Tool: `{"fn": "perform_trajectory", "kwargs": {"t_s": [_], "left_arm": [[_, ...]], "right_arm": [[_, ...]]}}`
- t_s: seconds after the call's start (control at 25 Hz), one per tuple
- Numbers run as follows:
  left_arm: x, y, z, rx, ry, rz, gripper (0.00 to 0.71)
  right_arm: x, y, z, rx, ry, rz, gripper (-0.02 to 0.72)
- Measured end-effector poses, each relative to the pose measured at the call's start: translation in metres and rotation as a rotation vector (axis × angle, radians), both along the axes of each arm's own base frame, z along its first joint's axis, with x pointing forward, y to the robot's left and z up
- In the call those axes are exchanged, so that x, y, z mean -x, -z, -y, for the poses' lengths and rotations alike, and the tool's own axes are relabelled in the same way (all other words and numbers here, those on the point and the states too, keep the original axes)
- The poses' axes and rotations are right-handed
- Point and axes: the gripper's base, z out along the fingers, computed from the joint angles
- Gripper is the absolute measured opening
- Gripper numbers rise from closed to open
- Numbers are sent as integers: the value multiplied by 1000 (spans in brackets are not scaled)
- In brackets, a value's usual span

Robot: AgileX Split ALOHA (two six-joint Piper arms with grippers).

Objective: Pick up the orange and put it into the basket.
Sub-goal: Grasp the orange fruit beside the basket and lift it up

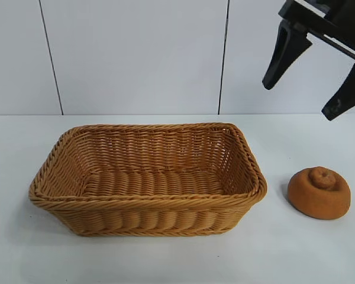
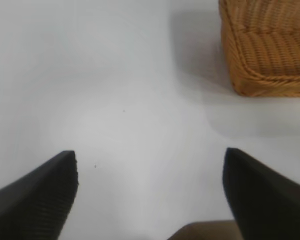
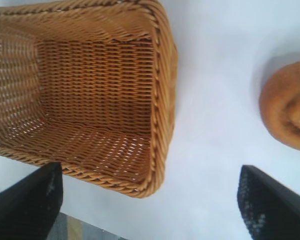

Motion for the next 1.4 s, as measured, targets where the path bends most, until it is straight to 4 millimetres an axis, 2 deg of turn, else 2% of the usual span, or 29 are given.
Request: {"fn": "perform_trajectory", "kwargs": {"t_s": [0.28, 0.6, 0.72, 1.24, 1.4], "left_arm": [[19, 0, 0, 1, 0, 123, 571], [20, 0, -1, -9, -6, 127, 571], [20, 0, -1, -9, -6, 127, 571], [20, 0, -1, -9, -6, 127, 571], [20, 0, -1, -9, -6, 127, 571]], "right_arm": [[-3, 4, 15, 165, 42, 17, 652], [-11, 11, 17, 195, 74, 46, 652], [-16, 26, 18, 221, 74, 8, 652], [-40, 116, 21, 303, 37, -159, 652], [-42, 134, 22, 326, 26, -187, 647]]}}
